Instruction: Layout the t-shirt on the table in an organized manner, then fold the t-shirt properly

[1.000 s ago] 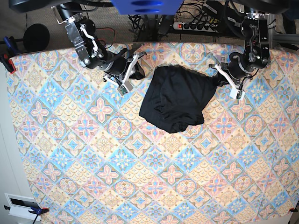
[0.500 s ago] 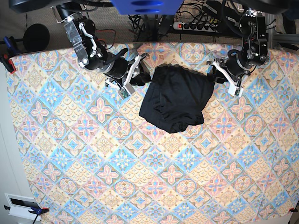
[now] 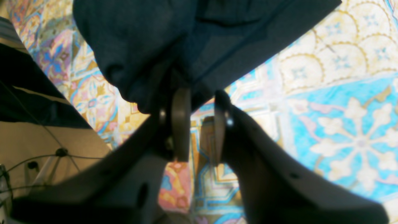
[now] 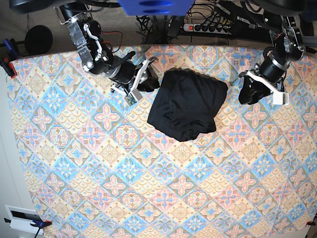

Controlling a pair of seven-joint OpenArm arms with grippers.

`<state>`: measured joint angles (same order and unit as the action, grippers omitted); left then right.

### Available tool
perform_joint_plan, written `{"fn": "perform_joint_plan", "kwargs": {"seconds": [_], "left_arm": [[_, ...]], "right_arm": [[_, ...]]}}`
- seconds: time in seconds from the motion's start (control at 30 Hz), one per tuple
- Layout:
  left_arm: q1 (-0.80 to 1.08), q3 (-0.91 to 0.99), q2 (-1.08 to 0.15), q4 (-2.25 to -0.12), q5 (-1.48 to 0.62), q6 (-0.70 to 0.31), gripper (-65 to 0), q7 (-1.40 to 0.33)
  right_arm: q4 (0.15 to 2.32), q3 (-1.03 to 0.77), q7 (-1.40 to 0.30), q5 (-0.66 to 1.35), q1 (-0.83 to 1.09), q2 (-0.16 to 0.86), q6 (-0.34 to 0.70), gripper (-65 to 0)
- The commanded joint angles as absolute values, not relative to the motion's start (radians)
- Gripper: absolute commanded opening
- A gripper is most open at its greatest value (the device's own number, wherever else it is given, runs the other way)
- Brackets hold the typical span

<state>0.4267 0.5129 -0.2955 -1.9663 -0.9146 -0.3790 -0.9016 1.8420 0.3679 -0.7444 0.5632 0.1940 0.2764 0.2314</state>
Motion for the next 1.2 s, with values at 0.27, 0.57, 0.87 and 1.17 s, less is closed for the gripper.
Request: {"fn": "perform_joint_plan", "kwargs": {"seconds": [0.27,0.57,0.87,1.17], "left_arm": [[0.343,0.378,-0.22,-1.979,-0.8,-0.377,-65.0,-0.889],[0.277,0.346,-0.071,-1.969,-0.427,-0.377,-65.0,-0.888],[0.278,0.352,-0.059,-1.969,-0.352,-0.377,-65.0,-0.88],[0.265,0.354,-0.058,-1.896,-0.354,-0.377,-65.0,-0.878]], "right_arm": [[1.905,0.357,-0.734,0.579,0.176,0.211,0.239,-65.0],[1.906,0.361,-0.739,0.607,0.157,0.111,0.239,-65.0],[1.831,0.361,-0.733,0.717,0.056,0.054,0.239,-65.0],[1.681,0.437,-0.71,0.714,0.056,-0.002,0.239,-65.0]]}}
